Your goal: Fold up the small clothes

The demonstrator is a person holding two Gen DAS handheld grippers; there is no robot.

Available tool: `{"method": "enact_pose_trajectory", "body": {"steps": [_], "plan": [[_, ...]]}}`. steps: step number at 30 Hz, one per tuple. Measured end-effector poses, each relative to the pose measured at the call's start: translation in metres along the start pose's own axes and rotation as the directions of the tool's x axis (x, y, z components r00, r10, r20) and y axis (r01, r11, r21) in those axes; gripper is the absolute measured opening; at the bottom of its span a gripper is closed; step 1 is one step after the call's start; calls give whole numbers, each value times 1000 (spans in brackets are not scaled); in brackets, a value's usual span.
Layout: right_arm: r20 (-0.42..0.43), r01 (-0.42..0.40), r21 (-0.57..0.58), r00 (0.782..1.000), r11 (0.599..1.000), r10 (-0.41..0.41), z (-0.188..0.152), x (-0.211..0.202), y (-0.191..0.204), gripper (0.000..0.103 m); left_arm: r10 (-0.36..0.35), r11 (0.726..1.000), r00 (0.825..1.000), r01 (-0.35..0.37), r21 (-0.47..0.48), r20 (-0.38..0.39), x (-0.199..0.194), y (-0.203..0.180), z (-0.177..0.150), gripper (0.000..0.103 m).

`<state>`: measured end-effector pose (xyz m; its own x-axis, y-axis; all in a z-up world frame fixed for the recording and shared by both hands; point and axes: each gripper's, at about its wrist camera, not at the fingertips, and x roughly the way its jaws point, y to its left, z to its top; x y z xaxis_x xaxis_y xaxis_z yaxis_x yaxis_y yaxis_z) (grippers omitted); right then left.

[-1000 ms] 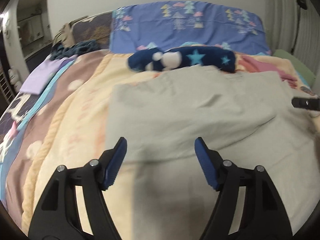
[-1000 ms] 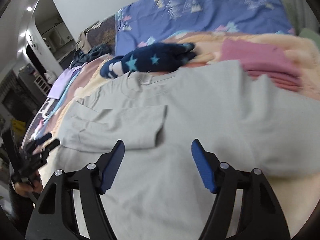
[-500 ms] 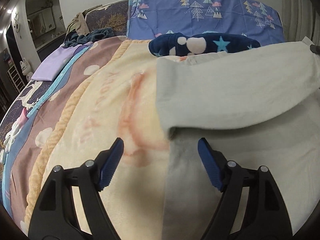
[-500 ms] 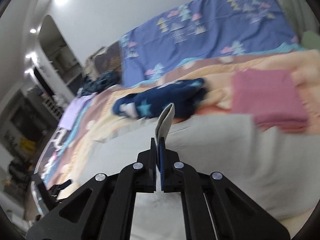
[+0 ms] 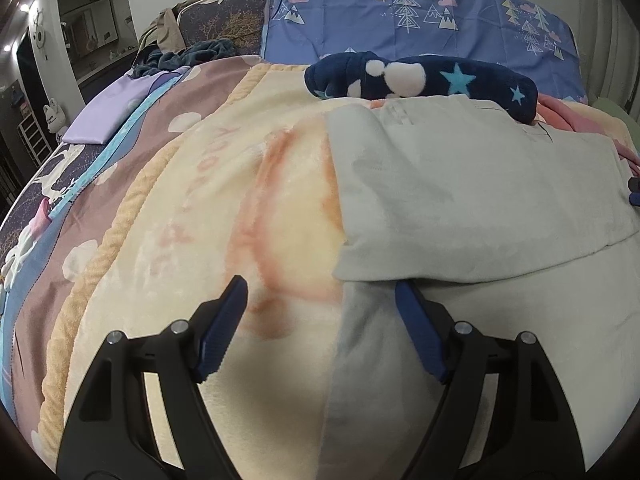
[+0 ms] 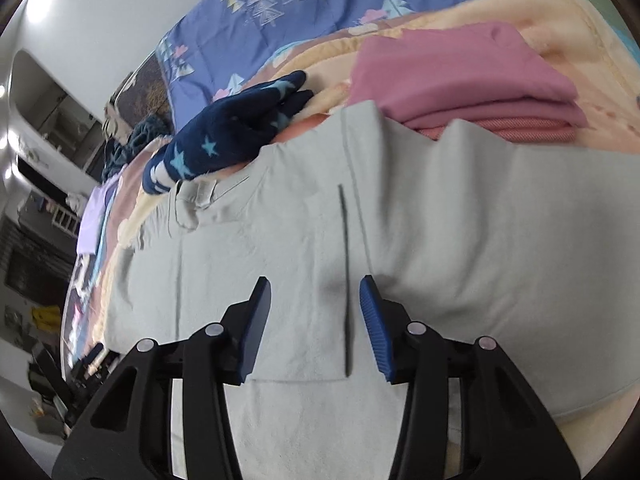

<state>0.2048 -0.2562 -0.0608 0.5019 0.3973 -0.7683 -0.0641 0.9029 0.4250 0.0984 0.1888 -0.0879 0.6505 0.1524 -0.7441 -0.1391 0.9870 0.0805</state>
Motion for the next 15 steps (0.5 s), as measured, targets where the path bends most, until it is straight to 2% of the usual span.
{"method": "enact_pose_trajectory", "body": {"steps": [2, 4, 6, 7, 8, 9, 10, 11, 13, 14, 15], "plan": [[1, 45, -61, 999, 997, -45, -2, 5, 14, 47, -8, 1000, 1000, 8, -14, 0, 0, 3, -1, 77], [0, 76, -70, 997, 995, -76, 1, 9, 12, 47, -19, 1000, 1000, 19, -25, -5, 1, 5, 0, 74], [-5, 100, -57, 995, 993, -101, 3, 16, 11, 47, -35, 999, 999, 35, -38, -9, 4, 6, 1, 66], [-7, 114, -52, 993, 992, -114, 3, 22, 11, 45, -49, 998, 999, 49, -42, -11, 5, 6, 2, 56], [-9, 130, -61, 991, 990, -131, 3, 26, 12, 35, -75, 996, 997, 74, -45, -14, 7, 5, 3, 37], [-7, 154, -75, 988, 985, -155, 3, 27, 13, 0, -101, 994, 995, 100, -46, -11, 7, 4, 4, 25], [31, 142, -56, 990, 988, -140, 4, 19, 15, 0, -102, 994, 995, 102, -44, 1, 3, 2, 4, 12], [77, 117, -43, 991, 992, -113, 5, 9, 17, 0, -59, 998, 998, 59, -31, 23, -3, 0, 4, 9], [186, 177, -55, 969, 983, -164, 8, -17, 19, 0, 86, 996, 994, -86, 7, 75, -10, -1, -1, 7], [207, 233, -64, 954, 970, -215, 9, -21, 17, 0, 97, 995, 993, -98, 7, 72, -9, 3, -3, 7], [197, 276, -70, 946, 959, -258, 11, -19, 12, 0, 72, 997, 996, -72, -10, 43, -5, 10, -5, 7]]}}
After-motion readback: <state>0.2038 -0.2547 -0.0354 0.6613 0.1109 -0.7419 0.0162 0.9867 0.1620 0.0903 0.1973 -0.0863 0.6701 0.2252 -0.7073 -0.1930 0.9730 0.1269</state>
